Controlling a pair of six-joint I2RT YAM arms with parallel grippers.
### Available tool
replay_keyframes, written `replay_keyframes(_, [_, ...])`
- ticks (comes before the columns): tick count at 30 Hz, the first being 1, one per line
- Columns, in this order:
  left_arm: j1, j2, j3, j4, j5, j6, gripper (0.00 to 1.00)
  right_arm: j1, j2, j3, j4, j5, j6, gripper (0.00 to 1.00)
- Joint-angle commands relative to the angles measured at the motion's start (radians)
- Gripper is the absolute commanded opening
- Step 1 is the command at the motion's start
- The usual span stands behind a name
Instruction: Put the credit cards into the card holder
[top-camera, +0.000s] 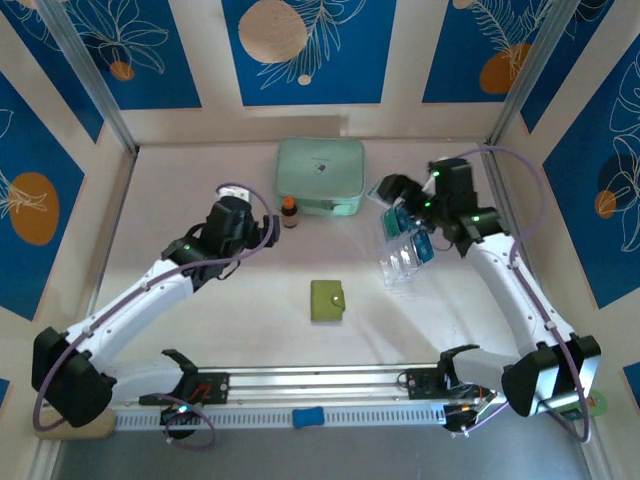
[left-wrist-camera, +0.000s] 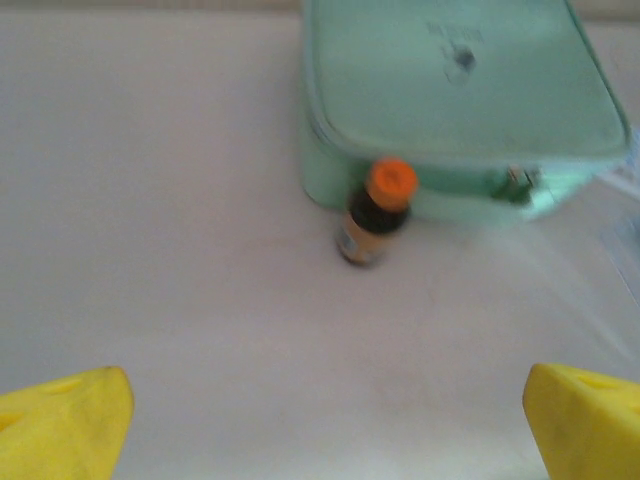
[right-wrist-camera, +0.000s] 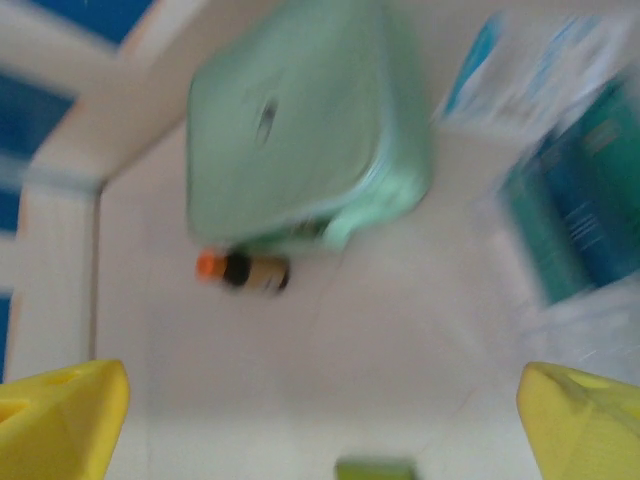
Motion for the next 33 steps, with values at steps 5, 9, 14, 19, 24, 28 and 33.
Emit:
replay_keyframes(5, [0.150,-0.067,-0.057,0.179,-0.208,0.176,1.00,-0.261,0.049,-0.026,0.105,0.308,-0.082,0.99])
replay_keyframes(9, [0.268,-0.057,-0.081,0.229,-0.166,0.229,1.00,-0.342,0.114,-0.095,0.223,0.429,-0.093,0.99])
replay_keyframes(14, [0.373,-0.037,-0.176,0.358,-0.165,0.301,1.00,-0.362,0.227,-0.168,0.344,0.534,-0.203,0.99])
replay_keyframes(19, [0.456,-0.031,-0.279,0.445,-0.148,0.300,1.00,-0.357,0.292,-0.285,0.496,0.540,-0.295,0.99])
replay_keyframes(24, [0.502,-0.025,-0.358,0.497,-0.111,0.290,1.00,-0.344,0.268,-0.380,0.676,0.453,-0.388,0.99])
replay_keyframes(28, [0.515,-0.007,-0.391,0.506,-0.093,0.295,1.00,-0.307,0.265,-0.387,0.697,0.442,-0.437,0.99])
replay_keyframes(33, [0.520,-0.012,-0.430,0.521,-0.085,0.303,1.00,-0.280,0.243,-0.401,0.647,0.456,-0.420,0.99])
